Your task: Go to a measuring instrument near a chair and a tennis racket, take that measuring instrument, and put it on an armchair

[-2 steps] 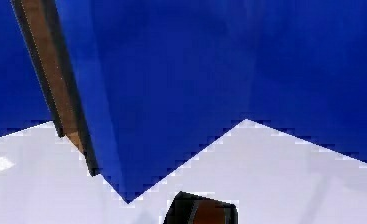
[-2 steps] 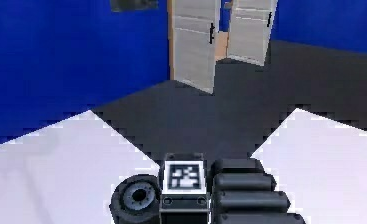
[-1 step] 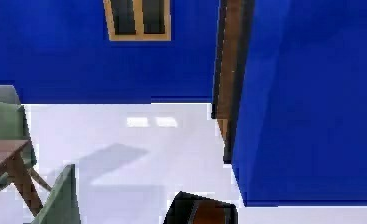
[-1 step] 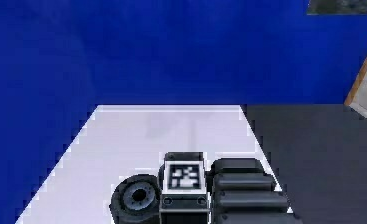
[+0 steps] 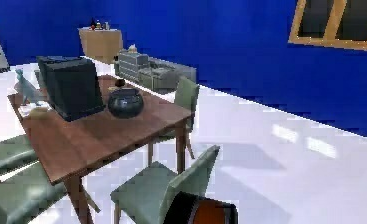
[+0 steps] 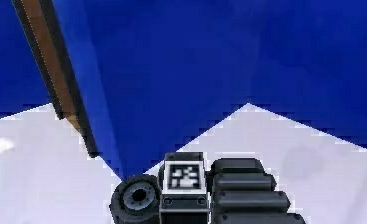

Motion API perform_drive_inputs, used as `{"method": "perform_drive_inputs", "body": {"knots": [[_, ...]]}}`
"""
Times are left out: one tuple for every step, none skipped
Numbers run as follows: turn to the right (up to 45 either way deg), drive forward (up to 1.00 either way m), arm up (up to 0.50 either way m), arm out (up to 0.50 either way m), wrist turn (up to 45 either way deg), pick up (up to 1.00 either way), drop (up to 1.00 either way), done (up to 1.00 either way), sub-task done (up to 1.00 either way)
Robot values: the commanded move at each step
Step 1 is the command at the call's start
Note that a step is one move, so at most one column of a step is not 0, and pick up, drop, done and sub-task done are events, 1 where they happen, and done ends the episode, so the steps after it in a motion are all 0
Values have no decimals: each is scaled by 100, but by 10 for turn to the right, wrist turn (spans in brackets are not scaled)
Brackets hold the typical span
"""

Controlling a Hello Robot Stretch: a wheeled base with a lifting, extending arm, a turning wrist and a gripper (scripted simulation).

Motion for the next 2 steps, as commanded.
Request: {"method": "perform_drive_inputs", "body": {"knots": [[-450,0,0,0,0,0,0,0,0],[-360,0,0,0,0,0,0,0,0]]}}
